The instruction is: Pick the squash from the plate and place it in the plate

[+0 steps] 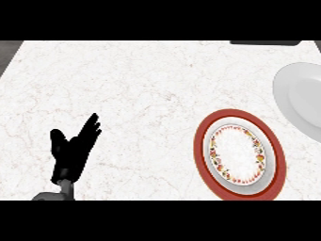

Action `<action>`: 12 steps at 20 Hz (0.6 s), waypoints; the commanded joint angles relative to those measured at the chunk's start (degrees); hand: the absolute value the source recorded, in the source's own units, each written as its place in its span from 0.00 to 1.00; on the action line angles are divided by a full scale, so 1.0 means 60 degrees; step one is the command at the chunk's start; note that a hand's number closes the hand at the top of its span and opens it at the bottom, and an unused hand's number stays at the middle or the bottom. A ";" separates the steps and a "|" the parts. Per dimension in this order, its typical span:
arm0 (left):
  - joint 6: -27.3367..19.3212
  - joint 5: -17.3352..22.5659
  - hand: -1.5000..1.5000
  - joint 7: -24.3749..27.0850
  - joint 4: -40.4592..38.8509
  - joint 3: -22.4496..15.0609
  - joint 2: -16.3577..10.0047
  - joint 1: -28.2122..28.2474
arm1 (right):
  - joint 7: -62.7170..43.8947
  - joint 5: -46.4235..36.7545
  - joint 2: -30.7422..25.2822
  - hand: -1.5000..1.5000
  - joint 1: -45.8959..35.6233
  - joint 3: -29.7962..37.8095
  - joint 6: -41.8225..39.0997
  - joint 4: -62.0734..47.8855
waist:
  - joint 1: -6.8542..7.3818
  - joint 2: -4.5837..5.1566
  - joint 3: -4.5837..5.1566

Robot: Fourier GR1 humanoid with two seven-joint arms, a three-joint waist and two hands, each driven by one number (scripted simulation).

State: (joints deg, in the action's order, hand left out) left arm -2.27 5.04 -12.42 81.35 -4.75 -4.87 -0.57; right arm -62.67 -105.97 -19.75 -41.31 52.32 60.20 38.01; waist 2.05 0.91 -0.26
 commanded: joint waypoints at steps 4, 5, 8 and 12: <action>0.0239 0.0190 0.50 0.0013 -0.0044 0.0108 -0.0081 0.0033 | 0.1370 0.2879 -0.0807 0.00 -0.0424 0.0669 -0.0033 -0.2638 | -0.0011 0.0003 -0.0023; -0.0074 -0.0018 0.50 -0.0135 0.0087 -0.0010 0.0076 -0.0074 | 0.2110 0.3425 -0.0801 0.00 -0.0170 0.0653 0.0433 -0.2798 | -0.0072 -0.0014 -0.0034; 0.0134 0.0144 0.50 -0.0144 -0.0177 0.0220 -0.0118 -0.0272 | 0.3784 0.4719 -0.0795 0.00 -0.0157 0.0634 0.0988 -0.2765 | -0.0162 -0.0030 -0.0040; -0.0063 -0.0110 0.50 -0.0183 0.0035 -0.0047 0.0025 -0.0007 | 0.5254 0.5672 -0.0740 0.00 -0.0293 0.0436 0.1781 -0.2078 | -0.0087 -0.0038 -0.0057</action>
State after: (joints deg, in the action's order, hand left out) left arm -1.96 5.35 -13.32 81.54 -4.32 -5.12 -0.86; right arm -39.56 -78.49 -24.14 -42.87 55.54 66.24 24.06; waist 1.66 0.78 -0.54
